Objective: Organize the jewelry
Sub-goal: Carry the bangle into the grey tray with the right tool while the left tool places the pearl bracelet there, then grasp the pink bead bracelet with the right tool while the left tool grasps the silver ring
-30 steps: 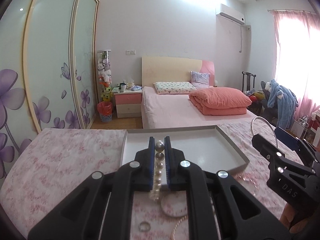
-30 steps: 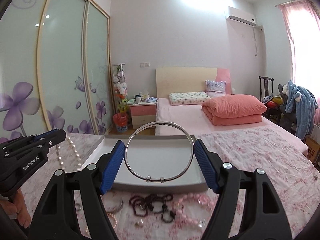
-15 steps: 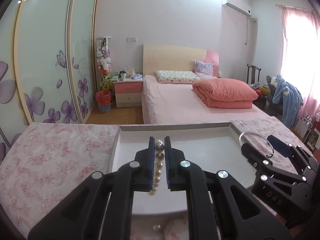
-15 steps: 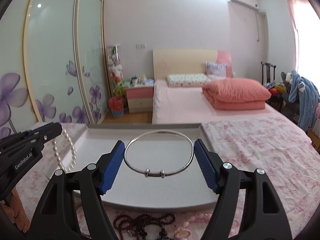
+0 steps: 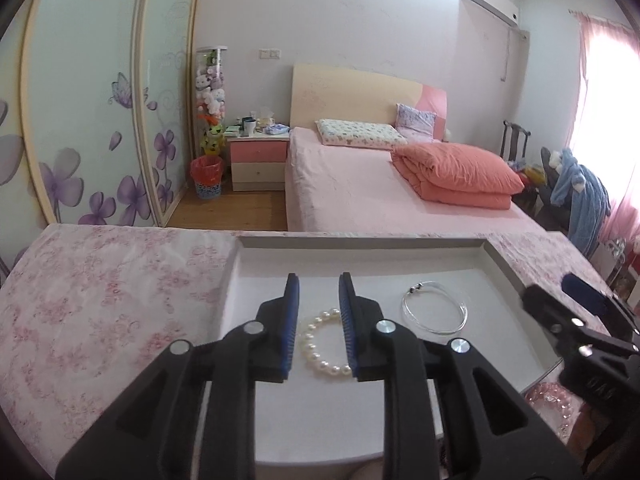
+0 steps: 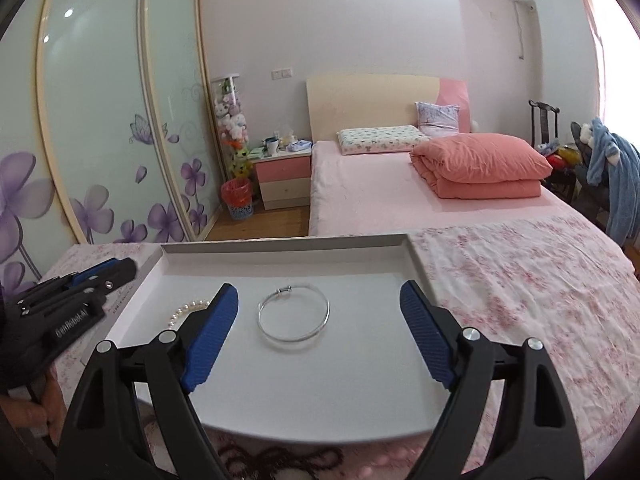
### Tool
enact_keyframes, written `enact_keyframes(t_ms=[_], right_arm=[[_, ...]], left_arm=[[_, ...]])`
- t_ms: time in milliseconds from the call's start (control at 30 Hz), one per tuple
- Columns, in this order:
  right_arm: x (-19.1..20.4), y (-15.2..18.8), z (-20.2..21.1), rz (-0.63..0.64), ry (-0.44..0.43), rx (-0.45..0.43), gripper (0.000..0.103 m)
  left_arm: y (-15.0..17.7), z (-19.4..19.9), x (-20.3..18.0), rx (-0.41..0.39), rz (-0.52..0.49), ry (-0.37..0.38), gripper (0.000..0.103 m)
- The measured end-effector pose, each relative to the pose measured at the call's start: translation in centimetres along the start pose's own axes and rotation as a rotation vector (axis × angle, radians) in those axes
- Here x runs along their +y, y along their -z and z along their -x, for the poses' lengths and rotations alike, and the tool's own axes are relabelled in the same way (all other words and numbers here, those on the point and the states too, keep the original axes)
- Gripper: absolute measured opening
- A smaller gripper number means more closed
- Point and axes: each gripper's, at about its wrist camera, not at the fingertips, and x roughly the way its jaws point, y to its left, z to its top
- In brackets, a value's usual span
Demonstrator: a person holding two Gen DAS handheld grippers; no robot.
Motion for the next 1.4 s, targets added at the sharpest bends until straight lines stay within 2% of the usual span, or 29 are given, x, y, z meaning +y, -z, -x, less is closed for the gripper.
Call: enact_keyframes(t_ms=[233, 400, 500, 667, 967, 1233, 1400], right_arm=[[-1.2, 0.0, 3.5, -0.018, 0.013, -0.034, 0.083], [-2.7, 1.2, 6.3, -0.035, 0.028, -0.028, 0.083], [-3.7, 2.4, 7.3, -0.044, 0.049, 0.005, 0.083], [-5.4, 5.1, 7.8, -0.047, 0.095, 0.093, 0.081], [-6.7, 7.8, 6.9, -0.053, 0.126, 0.233, 0.058], [-7.0, 7.9, 4.5, -0.047, 0.169, 0.299, 0.050], [-6.6, 7.5, 2.3, -0.013, 0.166, 0.344, 0.049]], left_arm=[[0.5, 4.5, 1.9, -0.049, 0.009, -0.050, 0.025], [2.4, 8.7, 2.7, -0.063, 0.012, -0.081, 0.030], [4.4, 10.8, 3.1, -0.047, 0.013, -0.095, 0.034], [7.7, 12.4, 3.7, 0.028, 0.031, -0.096, 0.037], [11.0, 13.2, 4.8, 0.089, 0.056, -0.100, 0.044], [11.7, 13.2, 4.7, 0.108, 0.047, -0.113, 0.049], [11.9, 12.9, 4.3, 0.118, 0.030, -0.104, 0.049]])
